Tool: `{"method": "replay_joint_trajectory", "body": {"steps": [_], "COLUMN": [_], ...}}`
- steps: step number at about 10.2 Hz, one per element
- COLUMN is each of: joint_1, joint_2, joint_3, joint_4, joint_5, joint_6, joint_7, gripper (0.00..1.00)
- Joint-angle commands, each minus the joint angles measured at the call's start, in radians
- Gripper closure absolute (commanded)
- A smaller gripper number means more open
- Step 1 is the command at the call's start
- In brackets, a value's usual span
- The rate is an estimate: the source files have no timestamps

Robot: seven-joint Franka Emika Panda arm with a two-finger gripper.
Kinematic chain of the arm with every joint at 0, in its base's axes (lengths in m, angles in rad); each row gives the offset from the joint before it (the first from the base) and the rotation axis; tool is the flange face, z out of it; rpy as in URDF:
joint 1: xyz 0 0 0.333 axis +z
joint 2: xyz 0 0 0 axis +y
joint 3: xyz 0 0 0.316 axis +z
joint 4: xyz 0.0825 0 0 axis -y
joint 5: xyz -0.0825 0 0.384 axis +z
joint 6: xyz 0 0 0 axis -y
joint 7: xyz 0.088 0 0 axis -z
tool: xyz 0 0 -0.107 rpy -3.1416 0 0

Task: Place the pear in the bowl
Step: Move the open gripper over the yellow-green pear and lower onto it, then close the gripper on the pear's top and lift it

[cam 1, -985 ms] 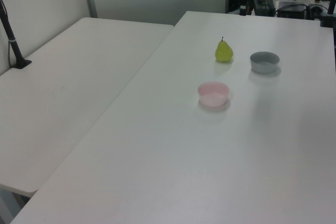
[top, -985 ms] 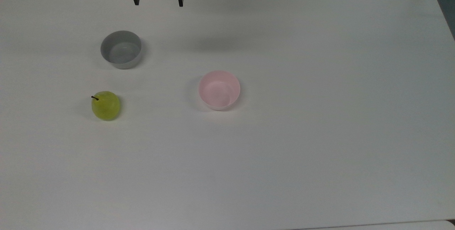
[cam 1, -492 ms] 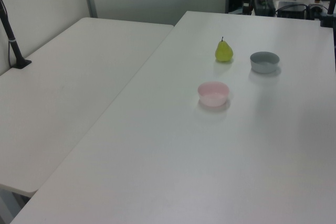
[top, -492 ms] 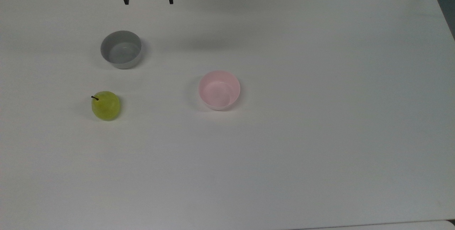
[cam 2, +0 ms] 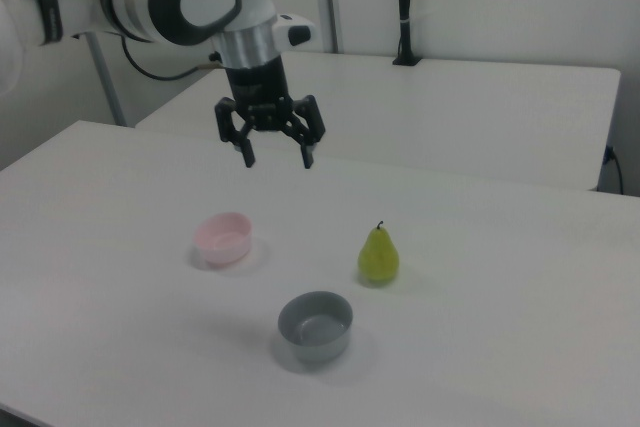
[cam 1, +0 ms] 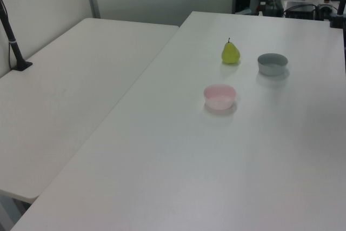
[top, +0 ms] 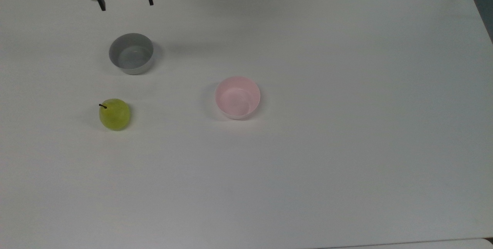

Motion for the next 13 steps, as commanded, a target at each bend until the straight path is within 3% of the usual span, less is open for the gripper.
{"method": "replay_joint_trajectory", "body": {"steps": [1,8,13], "joint_1": [-0.036,-0.053,-0.064], "joint_2": [0.086,0.318,0.410], "joint_3": [0.004,-0.009,-0.009], "joint_4": [-0.007,-0.030,-0.045], "joint_5": [-0.036,-0.030,-0.036], "joint_6": [0.161,0.547,0.674], "joint_7": [-0.020,0.003,0.005], "gripper": [0.00,0.01,0.01]}}
